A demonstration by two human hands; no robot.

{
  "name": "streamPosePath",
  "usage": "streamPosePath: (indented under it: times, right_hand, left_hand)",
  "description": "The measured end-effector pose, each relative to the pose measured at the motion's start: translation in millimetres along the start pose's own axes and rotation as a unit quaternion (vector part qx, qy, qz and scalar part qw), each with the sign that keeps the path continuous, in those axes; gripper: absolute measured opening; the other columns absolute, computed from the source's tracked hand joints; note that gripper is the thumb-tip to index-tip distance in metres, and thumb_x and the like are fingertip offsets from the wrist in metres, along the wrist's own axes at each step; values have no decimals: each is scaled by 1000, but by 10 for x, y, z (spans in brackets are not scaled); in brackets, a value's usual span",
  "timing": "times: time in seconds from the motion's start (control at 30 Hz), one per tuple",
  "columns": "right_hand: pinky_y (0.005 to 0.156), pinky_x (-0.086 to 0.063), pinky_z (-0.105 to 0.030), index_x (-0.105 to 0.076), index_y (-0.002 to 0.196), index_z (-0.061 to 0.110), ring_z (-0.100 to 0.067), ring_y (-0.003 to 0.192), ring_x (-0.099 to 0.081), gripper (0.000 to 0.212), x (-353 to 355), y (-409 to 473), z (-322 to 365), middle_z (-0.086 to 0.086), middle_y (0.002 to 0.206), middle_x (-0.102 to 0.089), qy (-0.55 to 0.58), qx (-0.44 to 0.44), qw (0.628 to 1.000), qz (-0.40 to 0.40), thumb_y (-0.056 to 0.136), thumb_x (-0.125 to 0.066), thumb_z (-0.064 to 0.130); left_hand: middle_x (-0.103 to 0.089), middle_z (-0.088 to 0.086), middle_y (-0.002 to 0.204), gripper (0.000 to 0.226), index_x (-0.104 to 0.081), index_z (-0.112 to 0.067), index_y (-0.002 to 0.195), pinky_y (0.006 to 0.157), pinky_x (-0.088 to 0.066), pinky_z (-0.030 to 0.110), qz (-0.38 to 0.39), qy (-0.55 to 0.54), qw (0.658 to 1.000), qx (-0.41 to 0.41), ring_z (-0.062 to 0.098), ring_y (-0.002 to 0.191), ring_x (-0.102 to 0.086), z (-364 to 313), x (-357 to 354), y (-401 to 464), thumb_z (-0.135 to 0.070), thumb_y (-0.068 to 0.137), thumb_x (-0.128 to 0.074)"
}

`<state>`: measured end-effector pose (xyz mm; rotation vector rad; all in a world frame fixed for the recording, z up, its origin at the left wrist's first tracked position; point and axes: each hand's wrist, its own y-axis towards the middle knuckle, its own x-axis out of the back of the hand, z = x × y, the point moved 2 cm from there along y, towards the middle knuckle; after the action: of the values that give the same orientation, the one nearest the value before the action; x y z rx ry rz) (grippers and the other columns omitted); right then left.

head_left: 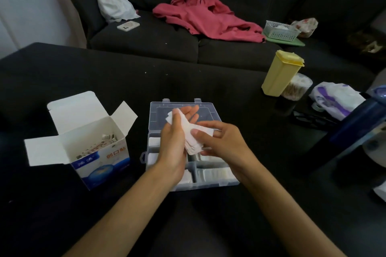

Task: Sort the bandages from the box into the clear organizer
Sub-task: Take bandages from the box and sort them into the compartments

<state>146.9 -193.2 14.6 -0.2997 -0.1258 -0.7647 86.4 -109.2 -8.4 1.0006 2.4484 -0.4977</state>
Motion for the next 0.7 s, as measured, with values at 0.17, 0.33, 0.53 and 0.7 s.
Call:
streamPosePath:
  times: [0.17, 0.33, 0.53, 0.7]
  right_hand:
    - [60, -53, -16, -64, 98, 23, -7, 79, -69, 14, 32, 12, -31, 4, 92, -69, 66, 33, 996, -52, 86, -63, 16]
    - [58, -51, -15, -66, 99, 21, -11, 82, -67, 12, 86, 56, -130, 2, 93, -68, 98, 16, 989, -110, 87, -63, 22]
    - [55, -47, -13, -71, 84, 19, -7, 70, -65, 18, 159, 75, -176, 5, 76, -69, -23, 65, 984, -164, 81, -67, 36]
    - [50, -45, -10, -66, 94, 23, 0, 66, -65, 13, 186, 97, -180, 7, 79, -69, 15, 33, 990, -136, 83, -67, 31]
  left_hand:
    - [-64, 3, 118, 27, -54, -25, 120, 71, -56, 25, 72, 9, 996, 54, 12, 96, -66, -30, 0, 30, -35, 97, -42]
    - [-66, 5, 109, 30, -61, -21, 117, 92, -49, 33, 86, 186, 977, 56, 17, 103, -61, -21, 16, 51, -34, 99, -40]
    - [-68, 8, 88, 22, -62, -31, 79, 77, -55, 31, 58, 317, 942, -91, 19, 83, -65, -52, 25, -35, -28, 97, -48]
    - [-69, -16, 81, 17, -61, -38, 85, 60, -51, 10, 61, 306, 941, -130, -1, 76, -68, -33, 36, -43, -21, 89, -61]
